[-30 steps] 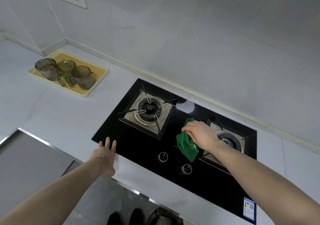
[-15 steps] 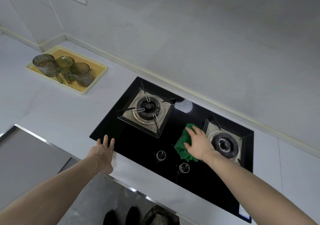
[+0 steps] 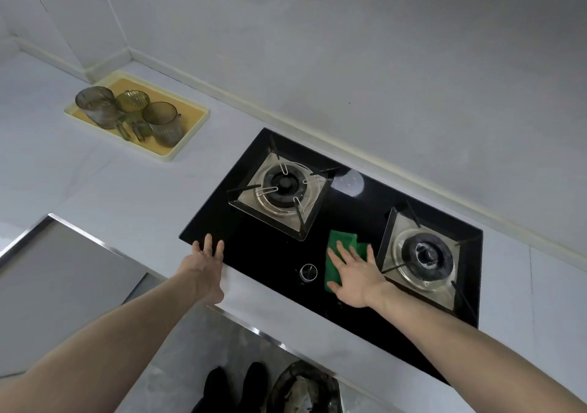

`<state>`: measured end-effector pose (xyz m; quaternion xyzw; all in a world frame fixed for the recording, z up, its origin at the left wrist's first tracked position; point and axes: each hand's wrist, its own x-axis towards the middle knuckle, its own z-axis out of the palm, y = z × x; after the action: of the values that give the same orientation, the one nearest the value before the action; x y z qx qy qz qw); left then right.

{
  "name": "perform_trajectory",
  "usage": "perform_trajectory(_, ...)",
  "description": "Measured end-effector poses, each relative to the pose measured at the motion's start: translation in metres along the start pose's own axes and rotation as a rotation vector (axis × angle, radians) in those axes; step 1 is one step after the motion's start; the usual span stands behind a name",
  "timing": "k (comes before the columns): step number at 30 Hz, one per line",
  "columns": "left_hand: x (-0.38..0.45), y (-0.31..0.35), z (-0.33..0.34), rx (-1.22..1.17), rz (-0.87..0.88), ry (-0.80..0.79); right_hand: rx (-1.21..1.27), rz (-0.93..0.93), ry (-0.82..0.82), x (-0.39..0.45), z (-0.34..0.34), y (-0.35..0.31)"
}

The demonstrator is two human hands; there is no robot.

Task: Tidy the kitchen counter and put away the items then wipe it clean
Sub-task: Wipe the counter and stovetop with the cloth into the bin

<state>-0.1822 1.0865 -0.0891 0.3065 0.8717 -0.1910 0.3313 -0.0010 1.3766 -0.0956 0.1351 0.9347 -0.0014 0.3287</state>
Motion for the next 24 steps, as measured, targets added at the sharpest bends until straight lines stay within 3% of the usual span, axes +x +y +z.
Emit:
perform_trajectory(8, 0.002, 0.000, 0.003, 0.020, -0.007, -0.034, -0.164, -0.099, 0.151, -0.026, 0.019, -0.036)
perform_trajectory(15, 0.001, 0.000, 0.000, 0.054, -0.002, -0.051, -0.244, -0.051, 0.211, -0.044, 0.039, -0.061)
perform_trajectory(24, 0.002, -0.001, 0.004, 0.086, 0.013, -0.036, -0.134, -0.075, 0.239, -0.058, 0.039, -0.074)
